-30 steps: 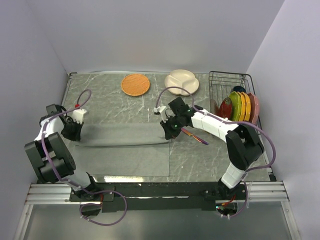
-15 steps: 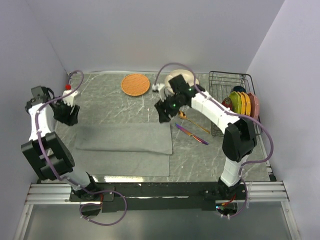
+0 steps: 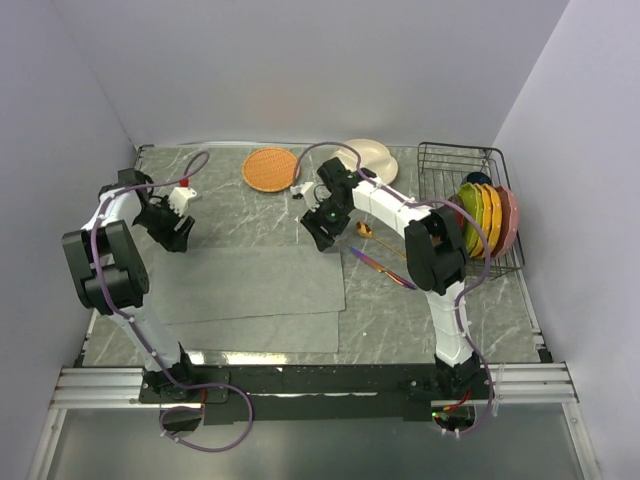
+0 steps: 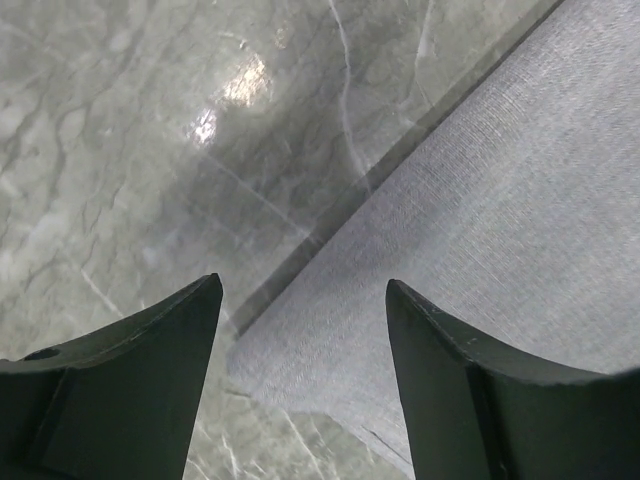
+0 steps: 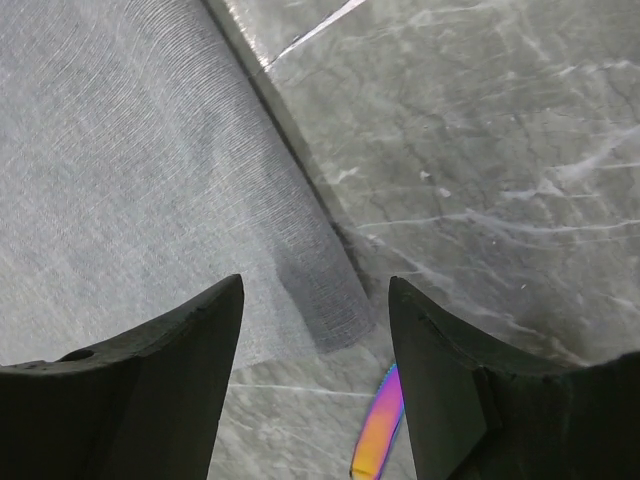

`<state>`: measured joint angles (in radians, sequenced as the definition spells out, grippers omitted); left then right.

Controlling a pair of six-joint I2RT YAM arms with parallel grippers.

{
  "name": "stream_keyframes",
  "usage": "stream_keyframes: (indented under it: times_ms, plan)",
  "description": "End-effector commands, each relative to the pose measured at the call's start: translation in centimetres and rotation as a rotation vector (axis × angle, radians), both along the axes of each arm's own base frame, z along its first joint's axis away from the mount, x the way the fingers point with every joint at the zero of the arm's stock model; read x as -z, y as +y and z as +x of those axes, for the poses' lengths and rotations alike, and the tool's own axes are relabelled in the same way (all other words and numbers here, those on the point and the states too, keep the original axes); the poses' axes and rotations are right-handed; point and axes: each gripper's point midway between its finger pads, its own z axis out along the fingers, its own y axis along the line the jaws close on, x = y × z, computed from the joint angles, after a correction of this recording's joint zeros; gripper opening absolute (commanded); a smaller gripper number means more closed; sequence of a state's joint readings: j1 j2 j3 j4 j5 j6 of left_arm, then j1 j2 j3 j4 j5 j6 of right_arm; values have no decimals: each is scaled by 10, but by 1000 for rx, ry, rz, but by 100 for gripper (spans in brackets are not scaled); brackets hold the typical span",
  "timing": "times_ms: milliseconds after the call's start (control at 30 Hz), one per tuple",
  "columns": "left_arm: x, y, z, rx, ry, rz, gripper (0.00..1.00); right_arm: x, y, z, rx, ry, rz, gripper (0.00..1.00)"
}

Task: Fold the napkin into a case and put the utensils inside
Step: Move the rectangle-folded napkin to the center of the board.

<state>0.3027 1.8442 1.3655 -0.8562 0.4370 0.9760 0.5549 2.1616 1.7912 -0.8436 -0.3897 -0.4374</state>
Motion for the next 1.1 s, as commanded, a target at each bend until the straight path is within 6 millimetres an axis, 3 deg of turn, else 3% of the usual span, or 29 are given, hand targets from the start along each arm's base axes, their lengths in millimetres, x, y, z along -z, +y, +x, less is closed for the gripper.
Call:
stream_keyframes:
  times_ms: [0, 133, 233, 267, 333, 367, 467, 500, 533, 567, 633, 800, 833, 933, 967, 1000, 1033, 1067]
  plan:
    - [11, -3, 9, 95, -18, 53, 72, -6, 6, -10, -77, -24, -4, 66]
    - [23, -1, 6, 121, 2, 90, 69, 5, 0, -12, -95, -32, -33, 56]
    - [28, -5, 2, 151, 21, 104, 61, 10, -3, -2, -75, -66, -55, 36]
    - [29, -6, 2, 152, 23, 106, 51, 12, -4, 3, -60, -78, -60, 18]
    - [32, -7, 6, 131, 27, 110, 37, 10, -2, 21, -24, -131, -67, 2]
    - [31, -7, 10, 114, 21, 109, 25, 8, -2, 29, -10, -154, -73, 0]
    - [27, -11, 28, 56, 1, 92, 9, -3, -3, 68, 72, -243, -77, 0]
    - [26, -11, 38, 24, -5, 87, 6, -16, -4, 89, 109, -294, -59, 0]
    - [25, -11, 48, 11, -27, 88, 3, -11, -8, 99, 138, -303, -83, 0]
    - [25, -10, 55, -8, -34, 92, 1, -26, -7, 114, 156, -348, -70, 0]
    - [22, -8, 76, -56, -57, 78, 1, -24, -15, 131, 185, -384, -103, 0]
    - [11, 1, 128, -200, -131, 62, 1, -43, -19, 166, 247, -526, -114, 0]
    - [10, 5, 133, -227, -133, 74, 2, -43, -19, 169, 254, -528, -119, 5]
    - [-4, 10, 137, -270, -112, 52, 28, -71, -14, 168, 281, -522, -72, 50]
    - [-11, 11, 135, -274, -115, 39, 41, -76, -16, 164, 290, -515, -70, 57]
    - [-26, 13, 127, -290, -131, 10, 46, -79, -12, 155, 291, -482, -35, 60]
    - [-34, 15, 122, -300, -140, -5, 49, -101, -13, 148, 303, -494, -2, 61]
    - [-47, 14, 110, -309, -151, -19, 55, -93, -17, 136, 309, -454, -10, 61]
